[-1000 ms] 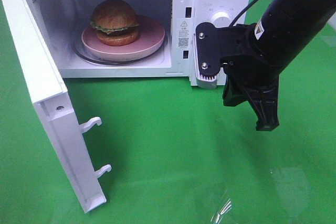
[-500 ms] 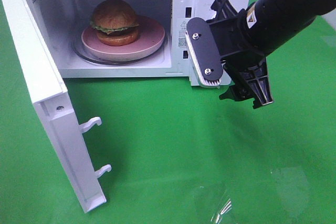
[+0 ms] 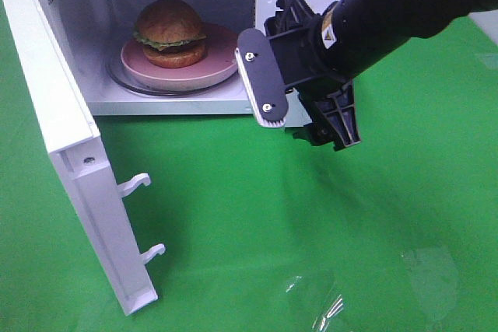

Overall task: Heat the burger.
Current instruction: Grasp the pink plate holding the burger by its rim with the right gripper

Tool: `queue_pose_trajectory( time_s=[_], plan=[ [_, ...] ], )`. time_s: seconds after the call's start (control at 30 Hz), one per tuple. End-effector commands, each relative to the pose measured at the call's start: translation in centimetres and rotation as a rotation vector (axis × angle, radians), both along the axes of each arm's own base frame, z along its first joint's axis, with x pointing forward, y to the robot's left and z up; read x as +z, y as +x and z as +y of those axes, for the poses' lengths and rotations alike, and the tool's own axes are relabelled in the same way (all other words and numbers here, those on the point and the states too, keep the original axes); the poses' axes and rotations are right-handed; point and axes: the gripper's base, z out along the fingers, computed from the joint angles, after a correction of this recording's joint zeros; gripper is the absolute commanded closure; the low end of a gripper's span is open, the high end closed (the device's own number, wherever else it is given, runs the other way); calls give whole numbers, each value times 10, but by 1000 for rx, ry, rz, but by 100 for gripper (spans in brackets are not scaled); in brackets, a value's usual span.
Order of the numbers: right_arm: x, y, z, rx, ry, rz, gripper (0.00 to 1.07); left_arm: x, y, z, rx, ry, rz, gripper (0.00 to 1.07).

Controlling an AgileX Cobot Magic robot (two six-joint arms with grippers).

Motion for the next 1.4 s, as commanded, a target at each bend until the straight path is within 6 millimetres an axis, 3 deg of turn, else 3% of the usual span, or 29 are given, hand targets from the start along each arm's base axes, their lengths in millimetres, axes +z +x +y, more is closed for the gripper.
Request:
queue_pose_trajectory(
  time_s=[0.03, 0.57, 1.03, 1.4],
  plan=[
    [-2, 14, 13, 1, 19, -19, 13, -1, -3, 0, 3, -11, -17, 9],
    [-32, 59, 52, 3, 85, -45, 15, -1, -3, 0, 3, -11, -17, 9],
    [-63, 85, 81, 17, 101, -43, 16, -1, -3, 0, 3, -11, -17, 9],
    [-69, 101, 94, -3, 129, -56, 18, -1, -3, 0, 3, -11, -17, 9]
  ],
)
